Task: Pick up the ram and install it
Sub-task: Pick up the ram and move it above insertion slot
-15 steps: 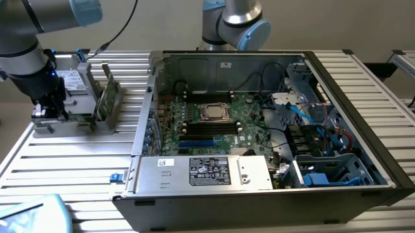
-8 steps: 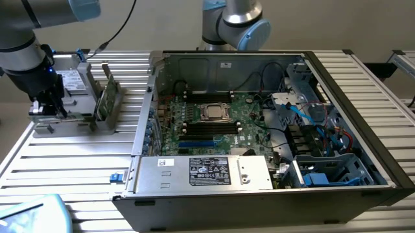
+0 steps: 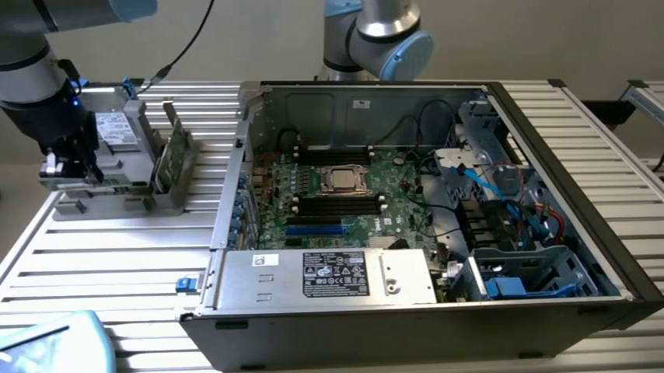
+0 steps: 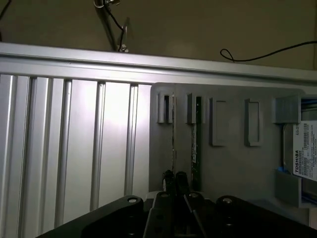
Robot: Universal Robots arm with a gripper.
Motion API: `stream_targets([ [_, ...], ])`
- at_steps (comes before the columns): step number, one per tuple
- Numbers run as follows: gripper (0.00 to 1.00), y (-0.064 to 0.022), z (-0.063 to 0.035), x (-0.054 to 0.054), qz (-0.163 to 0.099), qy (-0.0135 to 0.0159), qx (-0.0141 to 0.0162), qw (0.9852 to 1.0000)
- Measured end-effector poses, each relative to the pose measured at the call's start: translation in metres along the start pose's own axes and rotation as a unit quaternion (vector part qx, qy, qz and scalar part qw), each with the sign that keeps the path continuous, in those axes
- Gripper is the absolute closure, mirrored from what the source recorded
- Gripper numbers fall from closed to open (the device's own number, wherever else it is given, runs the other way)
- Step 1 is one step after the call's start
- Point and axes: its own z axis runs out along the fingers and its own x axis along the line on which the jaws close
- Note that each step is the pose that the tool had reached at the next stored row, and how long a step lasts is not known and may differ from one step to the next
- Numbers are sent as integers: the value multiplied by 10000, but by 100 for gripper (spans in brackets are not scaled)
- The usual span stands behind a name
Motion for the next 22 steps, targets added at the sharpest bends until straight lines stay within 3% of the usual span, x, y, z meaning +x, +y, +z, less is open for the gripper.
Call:
stream_targets([
  [22, 87, 53, -530, -58, 1, 0, -2, 10000],
])
